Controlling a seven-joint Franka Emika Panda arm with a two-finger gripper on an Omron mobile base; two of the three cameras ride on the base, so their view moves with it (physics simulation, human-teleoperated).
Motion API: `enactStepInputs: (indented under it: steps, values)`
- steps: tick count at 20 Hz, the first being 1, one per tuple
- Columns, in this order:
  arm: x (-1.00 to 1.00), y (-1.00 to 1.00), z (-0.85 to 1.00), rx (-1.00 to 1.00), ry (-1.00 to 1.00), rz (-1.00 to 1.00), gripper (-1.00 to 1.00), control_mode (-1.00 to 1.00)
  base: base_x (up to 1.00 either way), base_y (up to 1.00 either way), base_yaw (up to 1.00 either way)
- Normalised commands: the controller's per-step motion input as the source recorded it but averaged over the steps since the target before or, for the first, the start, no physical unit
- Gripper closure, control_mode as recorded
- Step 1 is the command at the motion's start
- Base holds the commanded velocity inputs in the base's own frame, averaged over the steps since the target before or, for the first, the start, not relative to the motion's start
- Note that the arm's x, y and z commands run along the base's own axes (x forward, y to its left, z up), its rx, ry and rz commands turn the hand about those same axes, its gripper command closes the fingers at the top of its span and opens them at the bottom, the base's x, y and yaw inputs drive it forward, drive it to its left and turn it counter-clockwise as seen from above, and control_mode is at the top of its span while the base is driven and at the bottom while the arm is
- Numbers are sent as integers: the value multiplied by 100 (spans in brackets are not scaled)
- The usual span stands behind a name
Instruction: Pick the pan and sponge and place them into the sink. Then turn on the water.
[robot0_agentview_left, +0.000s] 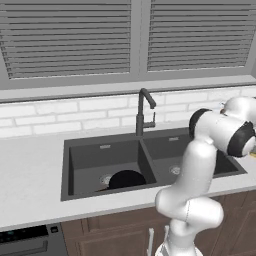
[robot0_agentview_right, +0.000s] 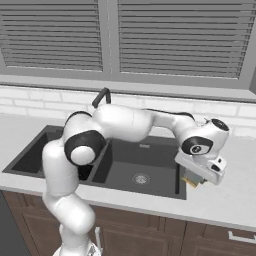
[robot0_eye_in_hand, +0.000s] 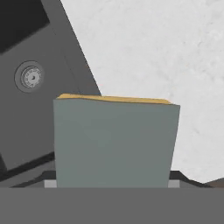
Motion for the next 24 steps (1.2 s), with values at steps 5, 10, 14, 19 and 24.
enactStepInputs:
  steps: [5, 10, 14, 19, 24]
  values:
    - [-43, 100, 79, -8, -5, 28, 100, -100, 0, 0, 0]
    - [-15, 100, 76, -10, 0, 29, 100, -100, 0, 0, 0]
    - [-3, 100, 61, -10, 0, 29, 100, -100, 0, 0, 0]
    - [-1, 100, 54, -6, 0, 28, 100, -100, 0, 0, 0]
    - [0, 100, 46, -2, 0, 26, 100, -100, 0, 0, 0]
